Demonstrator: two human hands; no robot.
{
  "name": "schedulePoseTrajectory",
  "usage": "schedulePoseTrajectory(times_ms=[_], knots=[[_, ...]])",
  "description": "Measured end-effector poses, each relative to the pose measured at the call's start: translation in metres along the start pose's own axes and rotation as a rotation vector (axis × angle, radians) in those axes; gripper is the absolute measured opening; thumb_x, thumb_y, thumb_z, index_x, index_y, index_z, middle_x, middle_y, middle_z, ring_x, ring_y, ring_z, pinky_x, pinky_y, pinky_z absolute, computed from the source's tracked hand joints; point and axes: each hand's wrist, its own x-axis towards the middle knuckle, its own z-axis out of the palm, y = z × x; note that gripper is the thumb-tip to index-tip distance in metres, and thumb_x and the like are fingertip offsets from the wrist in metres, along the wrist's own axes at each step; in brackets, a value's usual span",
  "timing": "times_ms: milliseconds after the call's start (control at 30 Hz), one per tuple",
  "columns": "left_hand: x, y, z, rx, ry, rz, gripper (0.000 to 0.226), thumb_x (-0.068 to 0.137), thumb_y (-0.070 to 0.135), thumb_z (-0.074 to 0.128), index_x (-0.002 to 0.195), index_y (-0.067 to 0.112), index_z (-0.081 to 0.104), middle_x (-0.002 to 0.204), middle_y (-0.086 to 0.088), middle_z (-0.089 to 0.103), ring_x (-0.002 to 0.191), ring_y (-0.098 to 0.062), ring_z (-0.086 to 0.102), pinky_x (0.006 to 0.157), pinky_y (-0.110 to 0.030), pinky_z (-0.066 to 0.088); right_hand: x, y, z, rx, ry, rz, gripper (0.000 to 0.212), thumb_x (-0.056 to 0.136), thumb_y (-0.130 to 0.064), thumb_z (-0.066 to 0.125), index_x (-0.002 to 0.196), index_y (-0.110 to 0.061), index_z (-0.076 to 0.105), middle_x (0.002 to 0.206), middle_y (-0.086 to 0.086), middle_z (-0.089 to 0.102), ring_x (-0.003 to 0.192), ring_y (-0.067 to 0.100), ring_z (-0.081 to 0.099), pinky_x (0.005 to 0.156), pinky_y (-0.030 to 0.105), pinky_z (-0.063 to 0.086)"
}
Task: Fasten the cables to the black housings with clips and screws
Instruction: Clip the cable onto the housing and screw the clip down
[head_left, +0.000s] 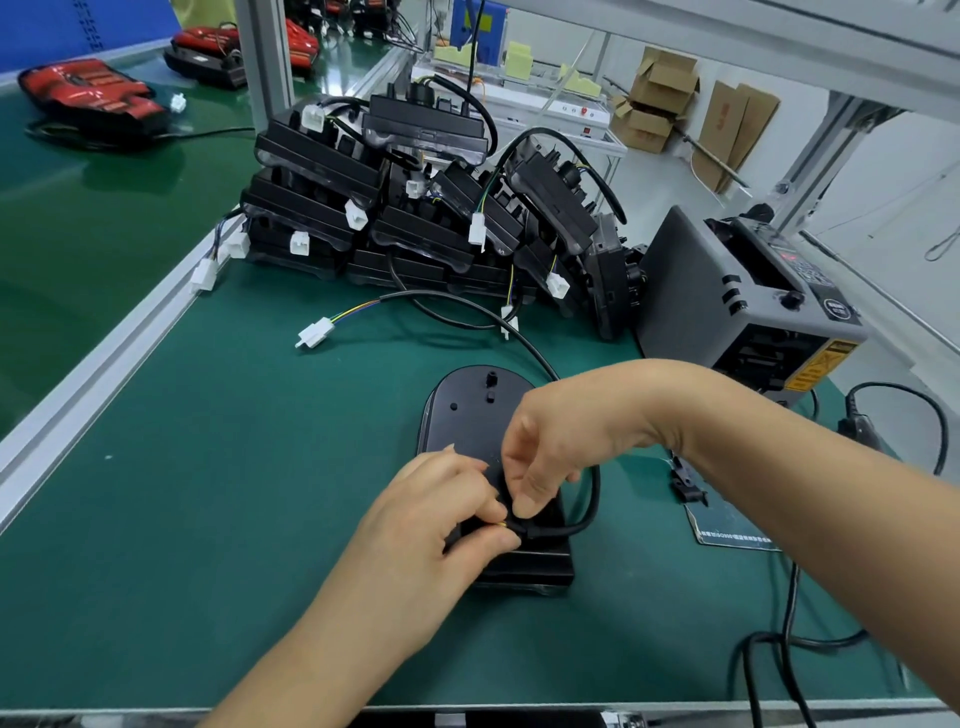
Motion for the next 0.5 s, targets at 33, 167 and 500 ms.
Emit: schedulePoseTrajectory(times_ms=[33, 167, 500], knots=[[0.0, 0.0, 0.0, -0.001, 0.001, -0.003, 0.015, 0.073, 0.03, 0.068, 0.074, 0.015, 0.066, 0.084, 0.013, 0.061, 0.108, -0.003, 0.053, 0.103, -0.019, 0.033, 0.001, -0.001, -0.001, -0.013, -0.001, 0.006, 0.015, 0.08, -0.035, 0.072, 0.085, -0.021, 0.069, 0.07, -0.011, 0.06, 0.05, -0.006, 0.05, 0.05, 0.004, 0.041], [0.001, 0.002, -0.001, 0.013, 0.017, -0.018, 0.018, 0.069, 0.042, 0.07, 0.072, 0.025, 0.063, 0.085, 0.015, 0.057, 0.098, -0.008, 0.051, 0.086, -0.016, 0.038, 0.005, -0.002, -0.001, -0.013, -0.014, 0.026, 0.018, 0.082, -0.034, 0.071, 0.088, -0.018, 0.065, 0.074, -0.008, 0.059, 0.042, -0.009, 0.049, 0.044, 0.002, 0.039], [-0.005, 0.0, 0.01, 0.339, 0.074, 0.339, 0.018, 0.088, 0.03, 0.058, 0.091, 0.018, 0.071, 0.084, 0.002, 0.052, 0.08, -0.017, 0.047, 0.077, -0.022, 0.044, 0.004, 0.012, 0.012, 0.245, 0.004, -0.057, 0.009, 0.083, -0.015, 0.071, 0.081, -0.018, 0.062, 0.081, 0.002, 0.064, 0.072, 0.006, 0.058, 0.061, 0.016, 0.05]])
